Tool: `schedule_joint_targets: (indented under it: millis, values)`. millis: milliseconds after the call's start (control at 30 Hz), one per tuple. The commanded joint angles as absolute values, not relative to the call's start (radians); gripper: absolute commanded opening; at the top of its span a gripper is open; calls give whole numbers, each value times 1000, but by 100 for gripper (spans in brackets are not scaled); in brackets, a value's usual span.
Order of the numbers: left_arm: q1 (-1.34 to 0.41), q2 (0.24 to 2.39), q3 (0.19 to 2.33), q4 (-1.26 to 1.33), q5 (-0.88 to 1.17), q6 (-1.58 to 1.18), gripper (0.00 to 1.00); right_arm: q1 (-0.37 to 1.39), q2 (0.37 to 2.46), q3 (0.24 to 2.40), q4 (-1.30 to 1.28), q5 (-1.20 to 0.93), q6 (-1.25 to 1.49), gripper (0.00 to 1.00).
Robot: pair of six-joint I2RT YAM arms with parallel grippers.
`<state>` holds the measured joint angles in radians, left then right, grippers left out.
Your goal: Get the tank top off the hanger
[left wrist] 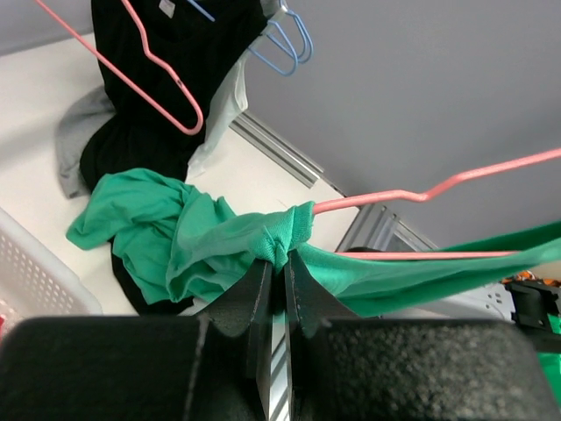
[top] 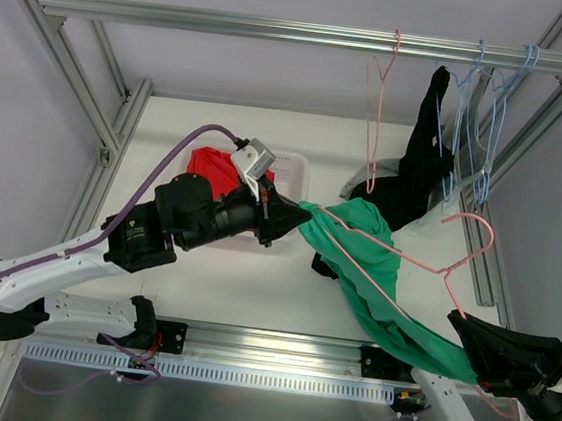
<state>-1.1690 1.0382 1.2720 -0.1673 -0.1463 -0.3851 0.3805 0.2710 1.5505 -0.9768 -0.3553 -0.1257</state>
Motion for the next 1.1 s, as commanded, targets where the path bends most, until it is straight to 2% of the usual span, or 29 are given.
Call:
schedule_joint_targets:
  millis: [0, 100, 233, 300, 800, 900, 1067]
  values:
    - [-1131, 976, 1159, -98, -148, -400, 0, 393, 192, 1503, -665, -290, -68, 0]
    - [-1131, 950, 1047, -3, -62, -405, 0, 393, 170, 1424, -534, -245, -48, 0]
    - [-1131, 940, 905, 234, 171, -445, 0, 391, 178, 1374, -407, -221, -41, 0]
    - [-1131, 956, 862, 323, 208, -463, 0, 391, 181, 1358, -368, -204, -44, 0]
    - [-1132, 1048, 804, 396, 323, -508, 0, 393, 222, 1250, -193, -123, -3, 0]
    - [-1134, 1075, 804, 394, 415, -486, 0, 393, 213, 1160, -82, -113, 57, 0]
    - [-1167, 1140, 770, 390, 618, -449, 0, 391, 232, 948, 412, -78, 190, 0]
